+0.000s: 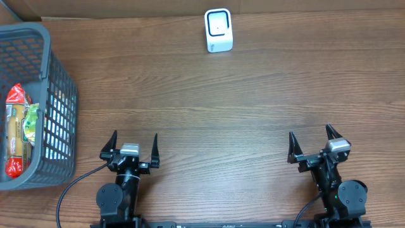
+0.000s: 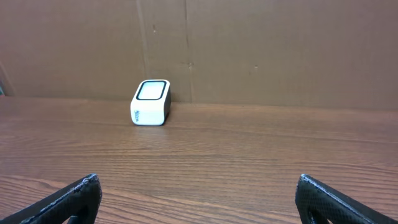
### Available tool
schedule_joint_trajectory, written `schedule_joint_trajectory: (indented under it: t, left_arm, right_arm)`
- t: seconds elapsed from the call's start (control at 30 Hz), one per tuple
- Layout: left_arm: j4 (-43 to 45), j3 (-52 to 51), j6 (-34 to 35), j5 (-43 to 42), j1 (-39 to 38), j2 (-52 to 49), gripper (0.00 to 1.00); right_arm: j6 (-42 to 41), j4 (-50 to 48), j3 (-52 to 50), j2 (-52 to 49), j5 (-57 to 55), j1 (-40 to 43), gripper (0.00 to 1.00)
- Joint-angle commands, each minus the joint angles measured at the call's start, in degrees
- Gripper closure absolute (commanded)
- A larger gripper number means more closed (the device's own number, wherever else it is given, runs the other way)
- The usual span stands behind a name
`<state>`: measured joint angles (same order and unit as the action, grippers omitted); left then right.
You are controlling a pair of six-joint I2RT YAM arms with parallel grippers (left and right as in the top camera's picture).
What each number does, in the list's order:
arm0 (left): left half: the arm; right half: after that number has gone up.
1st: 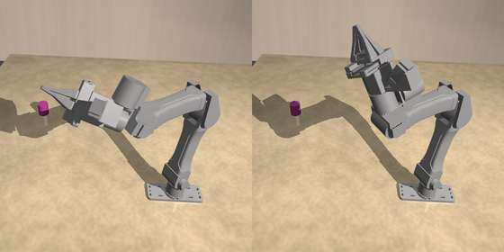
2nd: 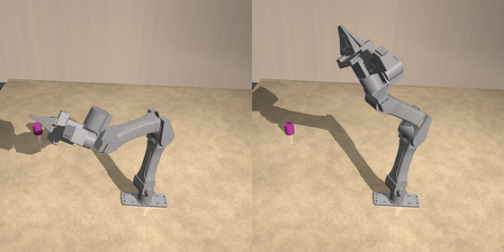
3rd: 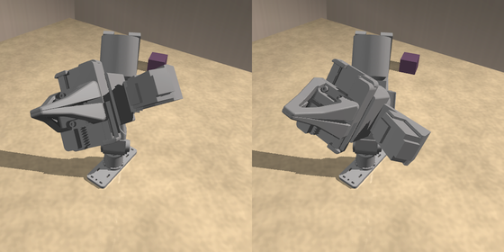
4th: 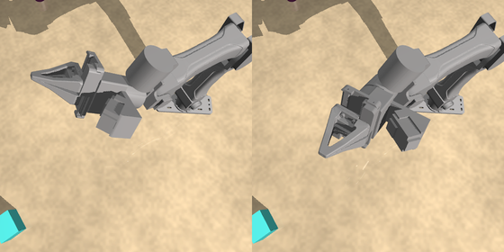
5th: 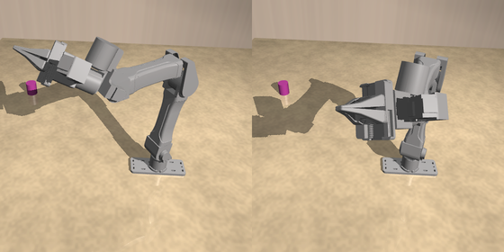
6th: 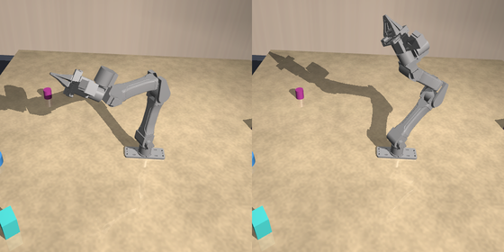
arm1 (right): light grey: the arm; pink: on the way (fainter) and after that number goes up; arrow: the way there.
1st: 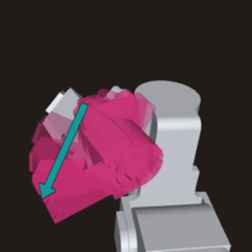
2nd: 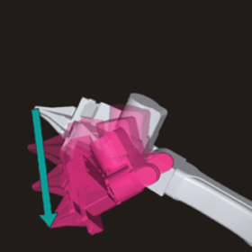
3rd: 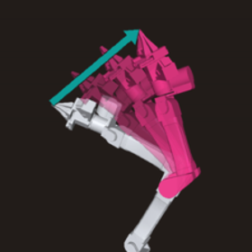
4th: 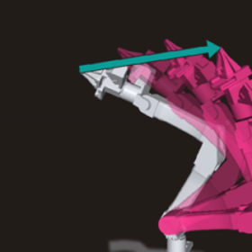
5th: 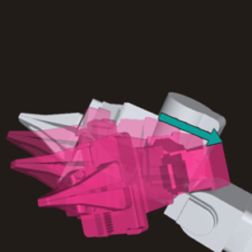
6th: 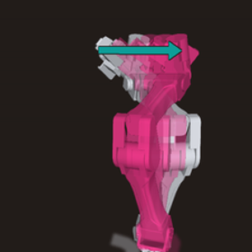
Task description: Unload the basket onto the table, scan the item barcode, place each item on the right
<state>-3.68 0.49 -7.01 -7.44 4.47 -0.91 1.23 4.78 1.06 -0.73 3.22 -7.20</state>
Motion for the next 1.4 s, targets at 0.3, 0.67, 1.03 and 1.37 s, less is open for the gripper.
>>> schedule_joint_trajectory:
  t: [0.3,0.67,1.03,1.37]
  left_arm:
    - [-0.15,-0.2,0.98,0.39,-0.37,0.59,0.0]
    - [-0.52,-0.2,-4.76,3.8,-0.37,0.59,0.0]
    - [-0.13,-0.2,-0.04,3.43,-0.35,0.59,0.0]
    - [1.36,0.85,8.44,3.41,-0.35,0.59,0.0]
  right_arm:
    - [-0.37,-0.2,-0.59,0.57,0.46,0.15,0.0]
    - [-0.37,-0.09,-0.59,0.57,-2.36,0.15,0.0]
    - [-0.39,-0.76,-0.57,0.57,-2.25,0.15,0.0]
    - [-1.03,0.13,0.22,0.57,-1.64,0.15,0.0]
